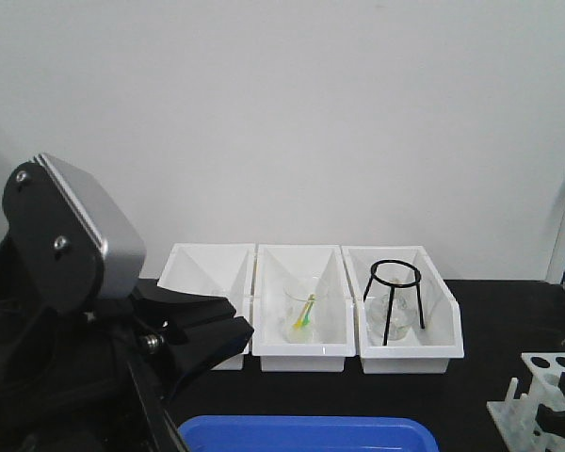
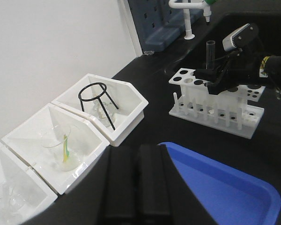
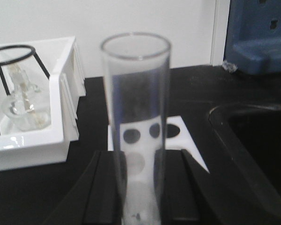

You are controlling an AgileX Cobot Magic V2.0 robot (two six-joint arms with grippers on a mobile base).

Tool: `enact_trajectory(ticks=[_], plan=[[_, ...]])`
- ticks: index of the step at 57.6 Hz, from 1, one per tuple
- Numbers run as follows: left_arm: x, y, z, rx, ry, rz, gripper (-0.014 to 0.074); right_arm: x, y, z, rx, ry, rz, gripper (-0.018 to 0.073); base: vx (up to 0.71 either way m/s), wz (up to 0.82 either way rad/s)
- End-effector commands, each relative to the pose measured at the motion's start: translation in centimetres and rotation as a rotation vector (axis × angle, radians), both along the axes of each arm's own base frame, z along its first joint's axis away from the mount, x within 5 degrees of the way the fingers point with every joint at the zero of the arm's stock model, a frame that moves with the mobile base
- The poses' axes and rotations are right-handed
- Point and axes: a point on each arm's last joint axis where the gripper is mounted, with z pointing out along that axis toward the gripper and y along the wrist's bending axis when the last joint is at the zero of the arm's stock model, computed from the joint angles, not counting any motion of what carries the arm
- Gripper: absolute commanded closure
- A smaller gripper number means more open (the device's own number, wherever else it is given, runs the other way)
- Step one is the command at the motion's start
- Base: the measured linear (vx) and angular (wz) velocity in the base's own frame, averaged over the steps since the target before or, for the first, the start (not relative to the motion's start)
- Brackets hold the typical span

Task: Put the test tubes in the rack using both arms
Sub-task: 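Carry the tube over the white rack and lower it into a hole, then open the right gripper to release the tube in the rack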

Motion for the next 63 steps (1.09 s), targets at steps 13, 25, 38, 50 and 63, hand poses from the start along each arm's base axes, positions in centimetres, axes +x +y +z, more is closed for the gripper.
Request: enact_trajectory(ticks=[13, 25, 38, 50, 63], plan=[[-0.3, 0.3, 2.4, -0.113, -0.082, -0.008, 0.0614, 0.8, -0.3, 0.9, -0.02, -0.123, 0.001, 0.0566, 0.0, 0.0], [-0.3, 0.3, 2.4, -0.114, -0.083, -0.008, 0.0614, 0.8, -0.4, 0.3, -0.022, -0.098, 0.002, 0.0561, 0.0, 0.0], [-0.3, 0.3, 2.5, -0.12, -0.088, -0.009, 0.0614, 0.9, -0.3, 0.2, -0.039, -0.099, 0.007, 0.0507, 0.0, 0.0], [-0.3, 0.3, 2.5, -0.12, -0.088, -0.009, 0.0614, 0.9, -0.3, 0.3, -0.044, -0.102, 0.008, 0.0359, 0.0, 0.0], [-0.3, 0.3, 2.5, -0.12, -0.088, -0.009, 0.0614, 0.9, -0.3, 0.3, -0.043, -0.111, 0.007, 0.019, 0.0, 0.0]])
